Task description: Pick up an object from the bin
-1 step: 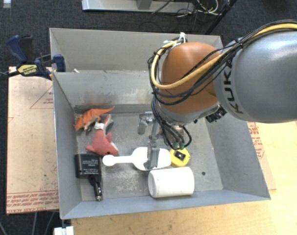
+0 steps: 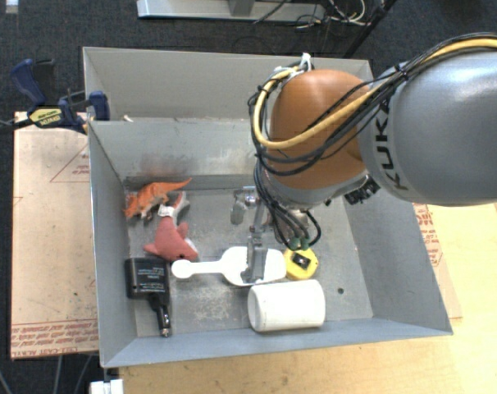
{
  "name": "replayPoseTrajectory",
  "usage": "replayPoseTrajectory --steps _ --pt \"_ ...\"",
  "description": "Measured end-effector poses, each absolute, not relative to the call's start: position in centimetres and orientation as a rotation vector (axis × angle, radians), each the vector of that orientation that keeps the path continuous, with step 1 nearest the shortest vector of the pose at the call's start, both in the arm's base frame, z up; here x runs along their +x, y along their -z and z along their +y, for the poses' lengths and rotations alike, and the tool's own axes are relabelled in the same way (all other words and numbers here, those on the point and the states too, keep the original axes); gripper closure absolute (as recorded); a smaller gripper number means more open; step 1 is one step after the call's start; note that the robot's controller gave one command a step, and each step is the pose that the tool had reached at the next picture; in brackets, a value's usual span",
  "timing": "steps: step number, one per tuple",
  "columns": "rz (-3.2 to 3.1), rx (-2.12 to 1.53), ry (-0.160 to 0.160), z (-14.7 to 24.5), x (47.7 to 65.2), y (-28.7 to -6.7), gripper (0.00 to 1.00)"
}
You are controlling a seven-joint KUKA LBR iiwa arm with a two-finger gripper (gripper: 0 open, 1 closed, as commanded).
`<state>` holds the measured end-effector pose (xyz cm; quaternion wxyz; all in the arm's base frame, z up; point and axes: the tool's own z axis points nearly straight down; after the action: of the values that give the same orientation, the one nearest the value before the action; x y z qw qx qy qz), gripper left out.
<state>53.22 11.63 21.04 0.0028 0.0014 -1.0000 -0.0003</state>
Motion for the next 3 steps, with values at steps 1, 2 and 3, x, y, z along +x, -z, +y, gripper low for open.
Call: replayPoseTrajectory --steps 1,2,3 --pt "-3.141 -0.049 0.004 12.2 53.9 -17.2 0.0" --pt "-3.137 0.087 0.003 11.1 53.9 -12.7 0.0" --pt "-3.132 0.255 0.003 6.4 56.4 -6.9 1.0"
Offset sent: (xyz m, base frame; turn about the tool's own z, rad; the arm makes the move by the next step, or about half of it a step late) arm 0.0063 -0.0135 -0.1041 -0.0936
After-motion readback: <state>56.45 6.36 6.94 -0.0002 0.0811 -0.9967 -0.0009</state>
